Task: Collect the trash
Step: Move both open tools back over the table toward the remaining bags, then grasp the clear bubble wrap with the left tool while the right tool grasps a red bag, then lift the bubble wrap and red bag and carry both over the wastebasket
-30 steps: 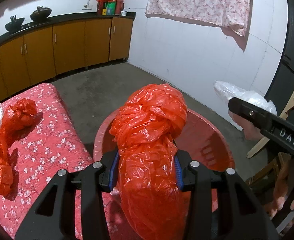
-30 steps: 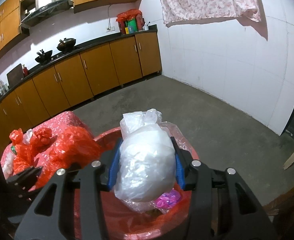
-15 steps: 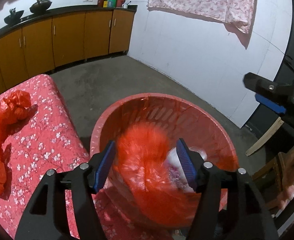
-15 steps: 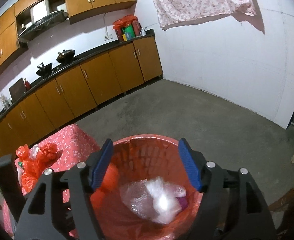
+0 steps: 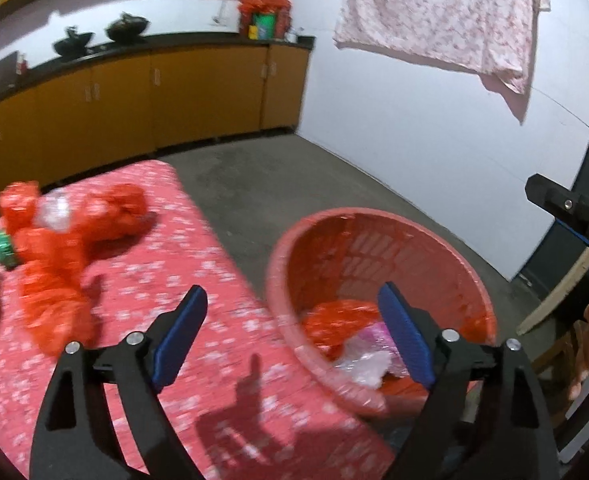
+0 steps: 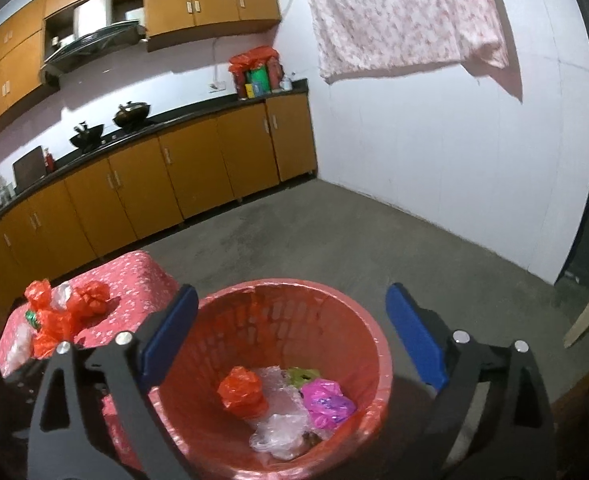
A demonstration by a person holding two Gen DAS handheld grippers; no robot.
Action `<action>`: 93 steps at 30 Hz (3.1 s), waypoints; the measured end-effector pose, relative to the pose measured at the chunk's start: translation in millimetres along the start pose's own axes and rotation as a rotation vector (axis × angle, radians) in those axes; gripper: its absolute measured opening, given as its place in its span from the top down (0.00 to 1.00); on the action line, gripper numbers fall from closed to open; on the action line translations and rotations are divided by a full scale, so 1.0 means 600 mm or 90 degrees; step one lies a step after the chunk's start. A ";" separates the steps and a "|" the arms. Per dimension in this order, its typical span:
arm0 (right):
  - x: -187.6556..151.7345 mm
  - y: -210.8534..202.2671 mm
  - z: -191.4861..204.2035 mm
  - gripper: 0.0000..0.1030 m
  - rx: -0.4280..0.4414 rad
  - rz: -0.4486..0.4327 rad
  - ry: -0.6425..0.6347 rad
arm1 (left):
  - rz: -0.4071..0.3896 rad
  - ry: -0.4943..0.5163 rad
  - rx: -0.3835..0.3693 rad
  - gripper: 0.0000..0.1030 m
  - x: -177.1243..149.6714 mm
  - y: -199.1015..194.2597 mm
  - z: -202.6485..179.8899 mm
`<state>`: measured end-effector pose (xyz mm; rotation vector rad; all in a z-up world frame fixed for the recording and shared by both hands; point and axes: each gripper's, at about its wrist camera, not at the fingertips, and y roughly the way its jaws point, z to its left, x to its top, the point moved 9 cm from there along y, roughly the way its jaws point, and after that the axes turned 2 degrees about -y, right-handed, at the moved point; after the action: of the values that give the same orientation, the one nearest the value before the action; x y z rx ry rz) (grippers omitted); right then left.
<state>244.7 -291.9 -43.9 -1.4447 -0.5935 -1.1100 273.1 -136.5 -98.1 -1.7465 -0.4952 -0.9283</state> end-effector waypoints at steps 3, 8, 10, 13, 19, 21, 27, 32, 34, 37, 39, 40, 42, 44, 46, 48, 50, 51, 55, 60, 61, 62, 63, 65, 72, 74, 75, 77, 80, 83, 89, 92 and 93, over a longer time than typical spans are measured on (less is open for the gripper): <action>-0.003 -0.010 0.034 0.10 0.027 -0.002 -0.009 | -0.016 -0.014 0.043 0.13 -0.004 -0.034 0.044; -0.019 -0.025 0.111 0.10 0.076 0.007 -0.041 | -0.036 -0.040 0.115 0.12 -0.018 -0.085 0.123; -0.027 -0.029 0.148 0.10 0.099 0.014 -0.056 | -0.047 -0.050 0.151 0.11 -0.027 -0.109 0.163; -0.042 -0.035 0.206 0.10 0.133 0.028 -0.080 | -0.056 -0.058 0.206 0.11 -0.043 -0.141 0.223; -0.082 -0.032 0.324 0.10 0.192 0.061 -0.130 | -0.053 -0.105 0.295 0.10 -0.070 -0.188 0.346; -0.100 -0.026 0.362 0.10 0.208 0.076 -0.144 | -0.054 -0.119 0.317 0.10 -0.073 -0.198 0.379; -0.144 0.005 0.456 0.10 0.236 0.109 -0.179 | -0.048 -0.143 0.381 0.09 -0.080 -0.205 0.477; -0.165 0.042 0.534 0.10 0.268 0.129 -0.191 | -0.023 -0.132 0.388 0.08 -0.067 -0.166 0.516; -0.169 0.061 0.561 0.10 0.268 0.133 -0.201 | -0.013 -0.132 0.382 0.08 -0.063 -0.150 0.527; -0.178 0.090 0.587 0.10 0.267 0.141 -0.213 | 0.011 -0.145 0.358 0.08 -0.061 -0.116 0.547; -0.188 0.108 0.599 0.11 0.266 0.155 -0.218 | 0.028 -0.156 0.342 0.09 -0.067 -0.102 0.554; -0.191 0.114 0.602 0.12 0.265 0.159 -0.219 | 0.038 -0.162 0.334 0.09 -0.071 -0.094 0.556; -0.197 0.125 0.614 0.14 0.267 0.166 -0.231 | 0.048 -0.164 0.329 0.09 -0.073 -0.084 0.561; -0.201 0.131 0.620 0.16 0.265 0.166 -0.243 | 0.058 -0.166 0.322 0.14 -0.073 -0.076 0.563; -0.202 0.138 0.626 0.17 0.256 0.163 -0.253 | 0.065 -0.169 0.316 0.15 -0.074 -0.069 0.563; -0.202 0.144 0.629 0.17 0.253 0.165 -0.251 | 0.071 -0.165 0.316 0.18 -0.071 -0.060 0.561; -0.205 0.150 0.630 0.18 0.251 0.172 -0.249 | 0.079 -0.162 0.315 0.20 -0.072 -0.053 0.561; -0.205 0.153 0.632 0.19 0.251 0.174 -0.251 | 0.084 -0.164 0.316 0.21 -0.074 -0.050 0.562; -0.212 0.166 0.631 0.39 0.254 0.197 -0.256 | 0.103 -0.176 0.312 0.36 -0.081 -0.038 0.563; -0.217 0.171 0.631 0.41 0.265 0.211 -0.254 | 0.109 -0.193 0.307 0.36 -0.083 -0.035 0.564; -0.218 0.171 0.631 0.41 0.266 0.213 -0.253 | 0.108 -0.195 0.309 0.36 -0.081 -0.034 0.566; -0.219 0.172 0.632 0.43 0.269 0.215 -0.253 | 0.108 -0.200 0.306 0.36 -0.080 -0.032 0.566; -0.220 0.171 0.633 0.46 0.273 0.217 -0.255 | 0.108 -0.204 0.303 0.36 -0.077 -0.029 0.565; -0.222 0.169 0.634 0.50 0.280 0.217 -0.262 | 0.109 -0.216 0.293 0.37 -0.077 -0.027 0.569; -0.225 0.158 0.621 0.55 0.289 0.216 -0.257 | 0.095 -0.223 0.258 0.69 -0.073 -0.026 0.575; -0.225 0.155 0.613 0.55 0.289 0.216 -0.254 | 0.092 -0.221 0.257 0.70 -0.076 -0.032 0.569; -0.225 0.152 0.608 0.55 0.289 0.216 -0.252 | 0.090 -0.221 0.256 0.70 -0.078 -0.037 0.568; -0.226 0.146 0.598 0.55 0.288 0.217 -0.248 | 0.085 -0.221 0.254 0.70 -0.085 -0.048 0.563; -0.225 0.135 0.582 0.55 0.286 0.216 -0.242 | 0.076 -0.217 0.254 0.70 -0.088 -0.067 0.547; -0.223 0.117 0.557 0.55 0.283 0.213 -0.230 | 0.061 -0.208 0.246 0.70 -0.086 -0.088 0.526; -0.200 0.072 0.502 0.55 0.271 0.196 -0.194 | 0.033 -0.173 0.219 0.70 -0.070 -0.126 0.464; -0.181 0.047 0.467 0.55 0.259 0.180 -0.178 | 0.020 -0.155 0.201 0.70 -0.059 -0.139 0.417; -0.176 0.040 0.457 0.55 0.255 0.175 -0.173 | 0.015 -0.145 0.195 0.70 -0.053 -0.142 0.399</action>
<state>301.3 -11.8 -117.0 -1.2828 -0.7350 -0.5437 277.0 119.5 -107.4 -1.5785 -0.7245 -0.6025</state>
